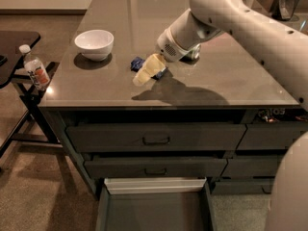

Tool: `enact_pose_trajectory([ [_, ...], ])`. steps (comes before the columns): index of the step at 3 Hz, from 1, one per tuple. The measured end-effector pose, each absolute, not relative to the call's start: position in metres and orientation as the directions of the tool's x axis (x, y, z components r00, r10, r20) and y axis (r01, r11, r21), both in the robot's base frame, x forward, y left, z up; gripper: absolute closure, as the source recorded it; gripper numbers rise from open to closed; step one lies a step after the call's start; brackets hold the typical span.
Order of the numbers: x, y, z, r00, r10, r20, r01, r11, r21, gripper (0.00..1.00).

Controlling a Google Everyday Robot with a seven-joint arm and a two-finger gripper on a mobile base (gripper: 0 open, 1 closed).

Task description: Place rxbar blueberry into bottom drawer

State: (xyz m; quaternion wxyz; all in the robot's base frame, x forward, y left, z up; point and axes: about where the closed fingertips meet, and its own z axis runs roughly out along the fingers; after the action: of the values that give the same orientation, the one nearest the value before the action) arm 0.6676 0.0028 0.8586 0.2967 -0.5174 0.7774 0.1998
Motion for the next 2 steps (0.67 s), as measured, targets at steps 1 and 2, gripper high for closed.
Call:
enact_pose_trajectory([
  [1,0.673,0.0065,0.8505,-0.304,-0.679,-0.668,-0.919,0.393,0.019,0.0],
  [2,0.6738,0.007,0.849,-0.306,-0.678,-0.668,-0.919,0.394,0.021,0.0],
])
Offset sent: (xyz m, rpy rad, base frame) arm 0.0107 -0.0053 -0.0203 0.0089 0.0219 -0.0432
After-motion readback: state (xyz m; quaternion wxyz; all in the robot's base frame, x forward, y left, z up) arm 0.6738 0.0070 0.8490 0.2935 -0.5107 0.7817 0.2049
